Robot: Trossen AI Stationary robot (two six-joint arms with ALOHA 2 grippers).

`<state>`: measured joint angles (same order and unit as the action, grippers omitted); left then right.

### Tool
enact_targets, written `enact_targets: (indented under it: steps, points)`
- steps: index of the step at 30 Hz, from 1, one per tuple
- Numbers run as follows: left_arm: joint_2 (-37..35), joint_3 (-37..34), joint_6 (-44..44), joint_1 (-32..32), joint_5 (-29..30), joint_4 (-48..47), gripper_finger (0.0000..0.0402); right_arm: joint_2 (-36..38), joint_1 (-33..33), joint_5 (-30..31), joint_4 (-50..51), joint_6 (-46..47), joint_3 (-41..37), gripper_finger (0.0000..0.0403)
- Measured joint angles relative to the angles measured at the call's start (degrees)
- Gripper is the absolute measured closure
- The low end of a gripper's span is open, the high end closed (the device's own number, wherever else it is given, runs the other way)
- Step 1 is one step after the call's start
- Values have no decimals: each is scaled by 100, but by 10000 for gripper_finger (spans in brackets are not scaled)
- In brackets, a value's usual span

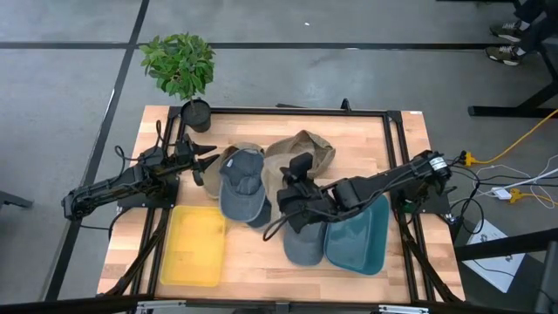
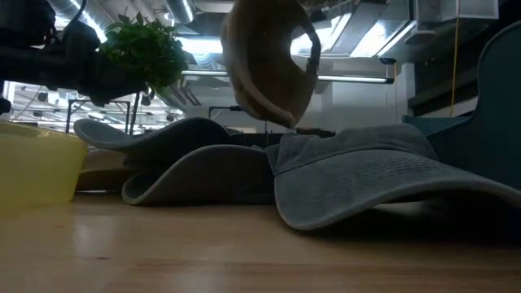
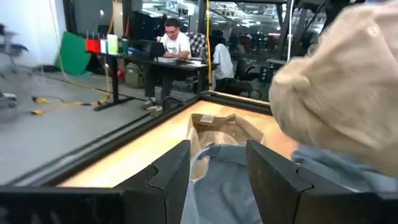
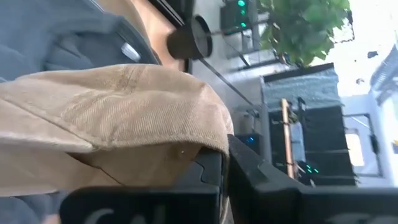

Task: Pick & Place hat
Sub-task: Put the bottom brown cap into the blue bin

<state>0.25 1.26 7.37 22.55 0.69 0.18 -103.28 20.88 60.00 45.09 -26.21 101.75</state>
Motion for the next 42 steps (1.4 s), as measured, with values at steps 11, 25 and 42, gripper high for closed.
enact_targets:
  steps: [11, 25, 42]
  points:
    - [149, -2, -661, -45, -2268, 862, 256, 0, 83, -786, -833, -291, 0, 396]
    - [1172, -2, -1900, -1238, -1811, 2273, 166, -2, 80, -1453, -1593, -728, 0, 394]
    - [3580, 1125, -2788, -2414, -953, 2560, 146, -2, 55, -1837, -2125, -943, -2, 394]
